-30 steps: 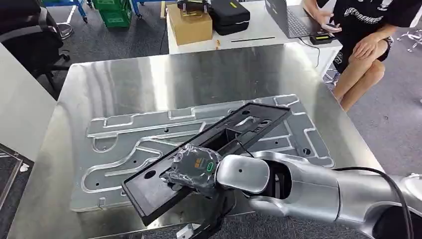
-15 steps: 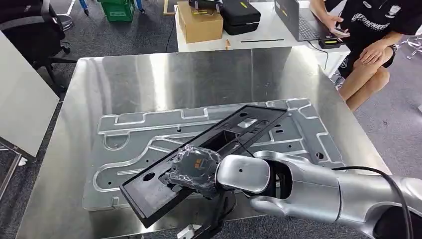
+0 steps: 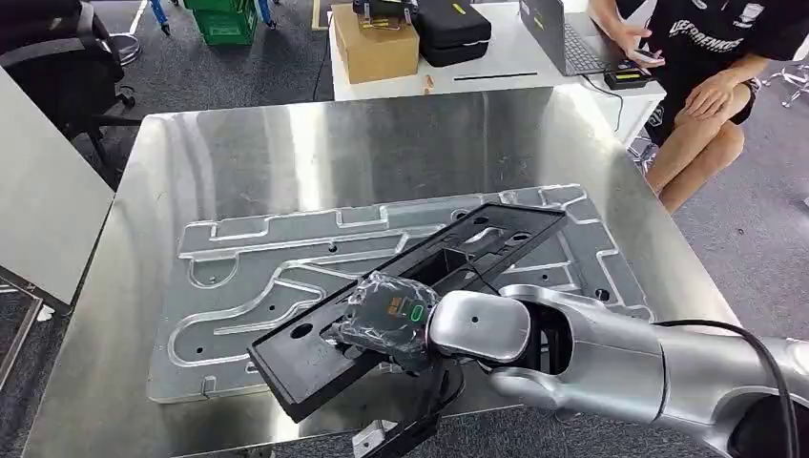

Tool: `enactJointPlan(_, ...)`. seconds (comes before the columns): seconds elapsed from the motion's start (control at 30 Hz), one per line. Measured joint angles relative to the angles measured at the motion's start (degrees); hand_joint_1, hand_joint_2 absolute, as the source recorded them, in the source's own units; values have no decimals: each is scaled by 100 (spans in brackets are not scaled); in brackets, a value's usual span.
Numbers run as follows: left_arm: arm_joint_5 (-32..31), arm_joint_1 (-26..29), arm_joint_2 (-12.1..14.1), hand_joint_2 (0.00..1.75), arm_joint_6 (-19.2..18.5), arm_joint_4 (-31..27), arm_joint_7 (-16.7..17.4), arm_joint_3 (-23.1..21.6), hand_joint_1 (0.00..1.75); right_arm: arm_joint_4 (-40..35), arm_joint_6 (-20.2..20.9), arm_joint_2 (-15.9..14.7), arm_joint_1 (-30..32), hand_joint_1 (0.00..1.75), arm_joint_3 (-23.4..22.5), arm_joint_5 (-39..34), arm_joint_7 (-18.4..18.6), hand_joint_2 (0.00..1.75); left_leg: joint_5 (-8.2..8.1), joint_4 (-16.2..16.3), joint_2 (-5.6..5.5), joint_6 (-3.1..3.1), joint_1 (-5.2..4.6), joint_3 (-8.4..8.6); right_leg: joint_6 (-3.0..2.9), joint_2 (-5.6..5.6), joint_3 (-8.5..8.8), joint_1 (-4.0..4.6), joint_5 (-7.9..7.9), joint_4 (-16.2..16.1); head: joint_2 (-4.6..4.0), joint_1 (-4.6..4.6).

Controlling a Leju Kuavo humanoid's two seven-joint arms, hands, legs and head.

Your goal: Take the parts from the cabinet and place them on the table.

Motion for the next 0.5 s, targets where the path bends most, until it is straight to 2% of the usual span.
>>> enactJointPlan(0.37, 79, 3, 0, 175, 18, 0, -79, 0, 0, 72, -146, -531, -81, 175, 0, -160, 52, 175, 3, -1, 2, -4, 0, 2, -7, 1, -4, 0, -4, 16, 0, 0)
enactJointPlan(0.5, 76, 2, 0, 175, 22, 0, -110, 0, 0, 103, -197, -638, -80, 175, 0, -179, 81, 175, 3, -1, 2, -3, 1, 2, -7, 1, -5, 0, -5, 16, 0, 0)
